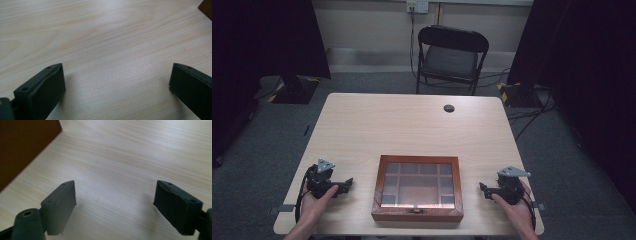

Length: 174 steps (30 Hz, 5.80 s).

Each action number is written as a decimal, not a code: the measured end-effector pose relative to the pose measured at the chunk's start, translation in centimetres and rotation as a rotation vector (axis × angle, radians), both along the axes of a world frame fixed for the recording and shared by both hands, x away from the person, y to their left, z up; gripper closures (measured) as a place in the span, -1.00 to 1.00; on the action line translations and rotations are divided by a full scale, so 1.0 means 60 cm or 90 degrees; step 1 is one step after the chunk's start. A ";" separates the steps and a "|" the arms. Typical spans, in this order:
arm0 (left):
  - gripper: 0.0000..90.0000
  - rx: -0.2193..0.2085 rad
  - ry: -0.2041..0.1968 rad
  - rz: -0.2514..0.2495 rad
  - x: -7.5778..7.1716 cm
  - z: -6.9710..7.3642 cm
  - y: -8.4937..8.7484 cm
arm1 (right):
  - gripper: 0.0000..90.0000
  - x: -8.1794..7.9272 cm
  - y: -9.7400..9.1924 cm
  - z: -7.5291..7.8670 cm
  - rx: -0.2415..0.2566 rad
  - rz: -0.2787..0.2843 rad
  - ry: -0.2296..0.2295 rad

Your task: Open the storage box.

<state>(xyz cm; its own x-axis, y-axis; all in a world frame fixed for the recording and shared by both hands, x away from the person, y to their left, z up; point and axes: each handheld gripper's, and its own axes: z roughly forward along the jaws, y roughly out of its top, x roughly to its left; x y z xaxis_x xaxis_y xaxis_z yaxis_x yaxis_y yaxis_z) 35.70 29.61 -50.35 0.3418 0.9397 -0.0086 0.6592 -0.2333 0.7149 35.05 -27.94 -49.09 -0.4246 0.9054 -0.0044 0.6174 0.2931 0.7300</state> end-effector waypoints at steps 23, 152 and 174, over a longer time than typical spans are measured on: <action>-1.00 -0.005 -0.002 -0.027 0.010 0.000 0.003 | 0.03 -0.038 0.096 0.091 0.140 0.218 0.013; -0.62 -0.118 -0.096 -0.358 -0.052 0.072 -0.088 | 0.69 -0.049 0.277 0.154 0.152 0.555 0.083; -0.52 -0.151 -0.121 -0.372 -0.043 0.095 -0.102 | -0.28 -0.055 0.184 0.167 0.176 0.428 0.018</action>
